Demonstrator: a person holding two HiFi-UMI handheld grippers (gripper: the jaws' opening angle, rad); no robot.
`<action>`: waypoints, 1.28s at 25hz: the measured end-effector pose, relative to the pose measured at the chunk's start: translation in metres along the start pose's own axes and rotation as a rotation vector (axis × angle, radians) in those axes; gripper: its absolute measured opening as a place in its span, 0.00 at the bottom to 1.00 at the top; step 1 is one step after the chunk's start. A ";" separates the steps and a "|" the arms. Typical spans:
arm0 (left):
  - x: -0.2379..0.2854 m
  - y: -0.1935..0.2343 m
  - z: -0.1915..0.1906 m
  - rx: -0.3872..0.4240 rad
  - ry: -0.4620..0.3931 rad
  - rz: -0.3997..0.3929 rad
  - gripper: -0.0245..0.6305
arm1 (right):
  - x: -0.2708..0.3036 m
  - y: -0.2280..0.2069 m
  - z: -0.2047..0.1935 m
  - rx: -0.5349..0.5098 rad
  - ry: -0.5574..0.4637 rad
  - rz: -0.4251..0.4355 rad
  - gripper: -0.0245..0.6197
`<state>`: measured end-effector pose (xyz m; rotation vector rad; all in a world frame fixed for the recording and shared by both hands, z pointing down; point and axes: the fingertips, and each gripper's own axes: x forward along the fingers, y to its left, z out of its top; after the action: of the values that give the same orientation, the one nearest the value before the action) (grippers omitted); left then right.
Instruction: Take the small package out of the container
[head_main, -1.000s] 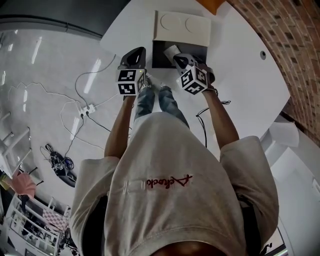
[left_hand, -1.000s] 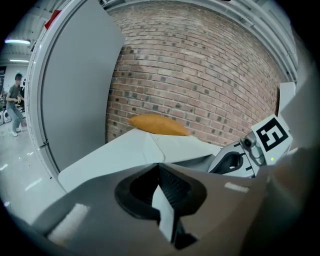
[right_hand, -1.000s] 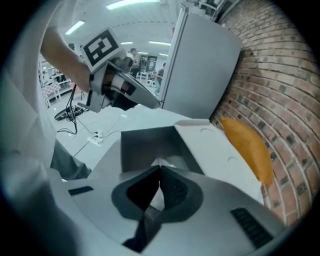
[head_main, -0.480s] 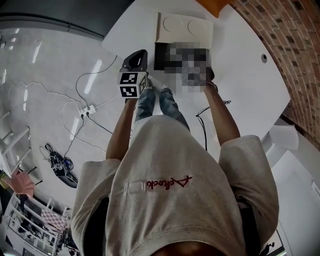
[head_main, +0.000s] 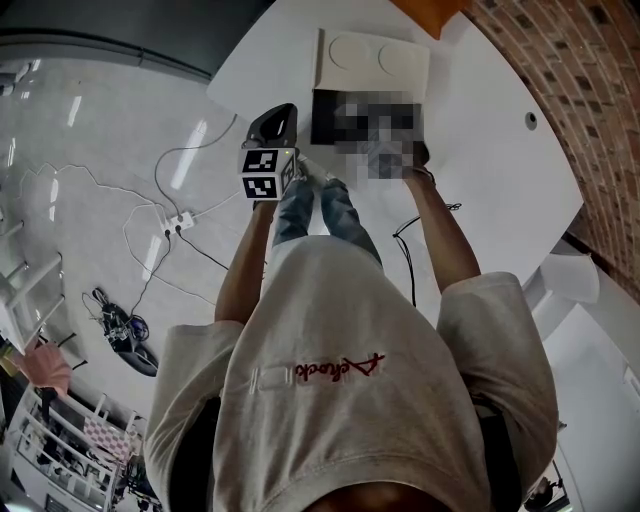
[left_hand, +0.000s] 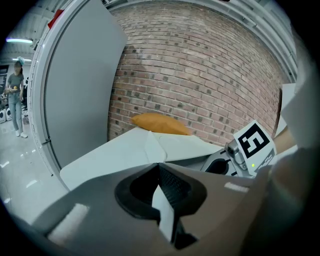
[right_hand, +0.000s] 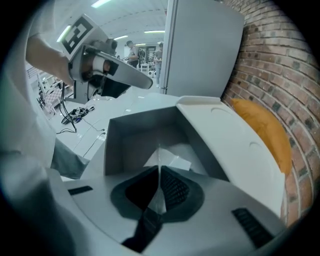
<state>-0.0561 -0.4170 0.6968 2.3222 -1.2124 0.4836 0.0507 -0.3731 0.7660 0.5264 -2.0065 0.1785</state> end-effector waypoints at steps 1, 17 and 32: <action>0.000 0.000 0.000 0.000 0.000 0.000 0.05 | 0.000 0.000 0.000 0.002 0.000 0.000 0.07; -0.008 -0.010 0.016 0.024 -0.032 -0.008 0.05 | -0.038 -0.001 0.018 -0.053 -0.072 -0.125 0.05; -0.023 -0.010 0.069 0.101 -0.108 -0.004 0.05 | -0.093 -0.046 0.060 0.169 -0.269 -0.293 0.05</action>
<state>-0.0537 -0.4347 0.6260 2.4637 -1.2596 0.4330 0.0583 -0.4080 0.6519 0.9885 -2.1542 0.1008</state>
